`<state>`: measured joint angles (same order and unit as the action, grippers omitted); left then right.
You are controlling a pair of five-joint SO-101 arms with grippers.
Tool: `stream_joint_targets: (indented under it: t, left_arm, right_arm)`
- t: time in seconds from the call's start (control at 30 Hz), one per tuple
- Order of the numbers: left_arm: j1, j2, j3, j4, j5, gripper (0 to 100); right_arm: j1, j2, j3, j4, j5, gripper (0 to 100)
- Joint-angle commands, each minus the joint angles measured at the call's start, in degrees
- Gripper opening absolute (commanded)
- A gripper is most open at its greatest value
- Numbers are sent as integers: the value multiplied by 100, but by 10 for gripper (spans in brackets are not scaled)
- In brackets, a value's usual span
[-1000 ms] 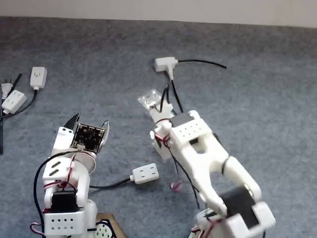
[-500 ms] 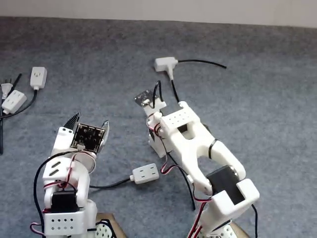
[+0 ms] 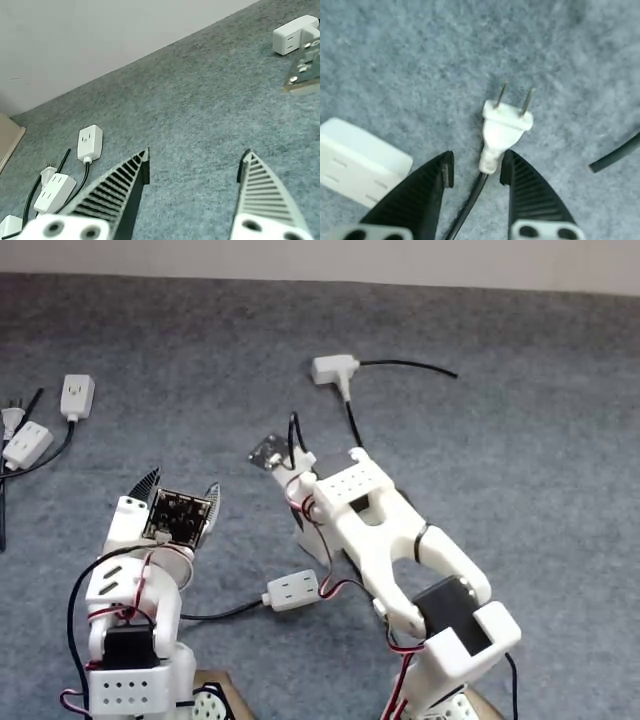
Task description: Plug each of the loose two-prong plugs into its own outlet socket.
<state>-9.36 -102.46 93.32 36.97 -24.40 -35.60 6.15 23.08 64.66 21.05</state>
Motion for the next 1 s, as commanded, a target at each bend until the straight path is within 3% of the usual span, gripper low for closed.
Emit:
stream_joint_targets:
  t: [0.0,0.37,0.5,0.6,0.73,0.97]
  left_arm:
    - [-48,-48,-180,-62,9,284]
    - [-75,-48,-171,-53,9,284]
    - [-75,-48,-171,-53,0,284]
    - [-75,-40,-171,-53,0,284]
    - [-75,-40,-180,-53,0,284]
    - [-75,-4,-110,-53,185,284]
  right_arm:
    - [-57,48,-13,-374,70,159]
    - [-48,664,-127,-558,273,149]
    - [-48,664,-101,-558,281,0]
    - [-48,664,-92,-470,211,3]
    - [101,655,-136,-295,-422,8]
    - [101,251,-92,-101,-422,8]
